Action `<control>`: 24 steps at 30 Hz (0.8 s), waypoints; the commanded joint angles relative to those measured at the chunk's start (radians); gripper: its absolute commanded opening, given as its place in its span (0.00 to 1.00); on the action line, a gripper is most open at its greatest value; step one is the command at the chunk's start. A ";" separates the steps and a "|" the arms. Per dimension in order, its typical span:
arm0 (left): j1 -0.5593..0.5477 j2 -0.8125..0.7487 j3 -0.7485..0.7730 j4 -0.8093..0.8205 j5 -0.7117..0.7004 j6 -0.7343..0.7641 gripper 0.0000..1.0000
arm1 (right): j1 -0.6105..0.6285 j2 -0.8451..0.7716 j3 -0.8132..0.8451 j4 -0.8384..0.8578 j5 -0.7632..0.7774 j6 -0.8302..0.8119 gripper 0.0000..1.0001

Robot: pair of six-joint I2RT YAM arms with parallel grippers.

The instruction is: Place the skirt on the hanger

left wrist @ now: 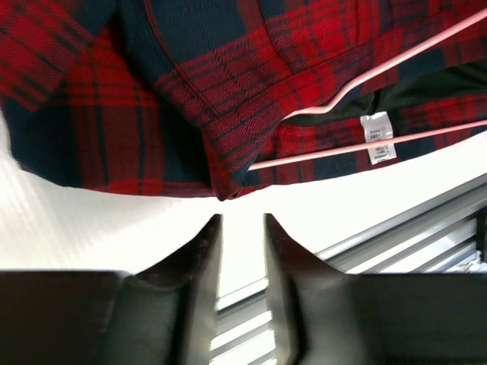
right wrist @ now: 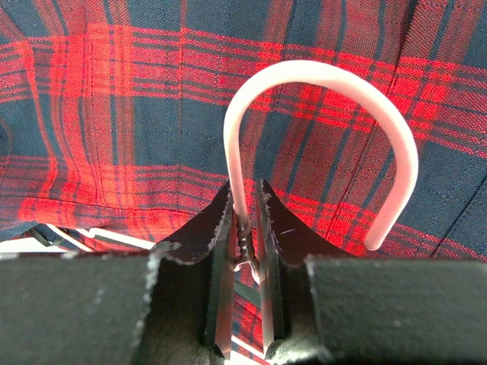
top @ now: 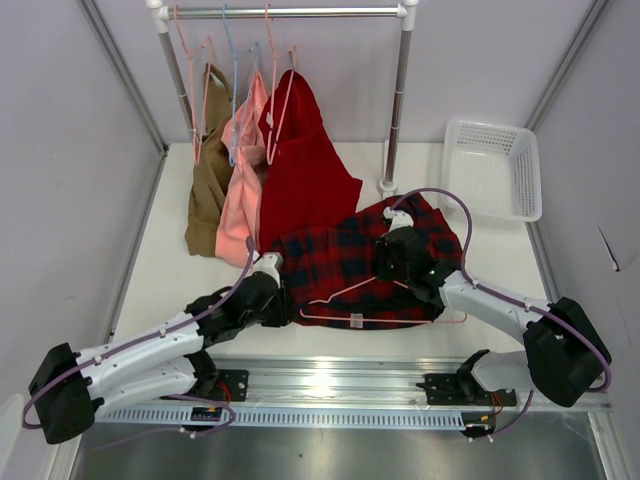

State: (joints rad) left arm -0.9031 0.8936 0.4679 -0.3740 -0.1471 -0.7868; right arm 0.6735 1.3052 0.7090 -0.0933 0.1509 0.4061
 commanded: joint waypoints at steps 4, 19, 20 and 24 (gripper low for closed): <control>-0.008 0.004 0.043 -0.016 -0.020 0.006 0.15 | 0.006 0.003 0.040 0.032 0.036 -0.006 0.00; -0.017 0.169 0.057 0.075 -0.081 -0.008 0.04 | 0.008 -0.001 0.038 0.026 0.044 -0.007 0.00; -0.017 0.176 0.055 0.076 -0.088 -0.011 0.04 | 0.008 -0.004 0.038 0.026 0.044 -0.009 0.00; -0.017 0.185 0.051 0.075 -0.131 -0.025 0.02 | 0.006 -0.006 0.038 0.024 0.044 -0.010 0.00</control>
State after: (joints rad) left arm -0.9146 1.0744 0.4969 -0.3241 -0.2146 -0.7879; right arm 0.6765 1.3056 0.7090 -0.0933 0.1555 0.4065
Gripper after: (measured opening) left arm 0.029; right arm 0.173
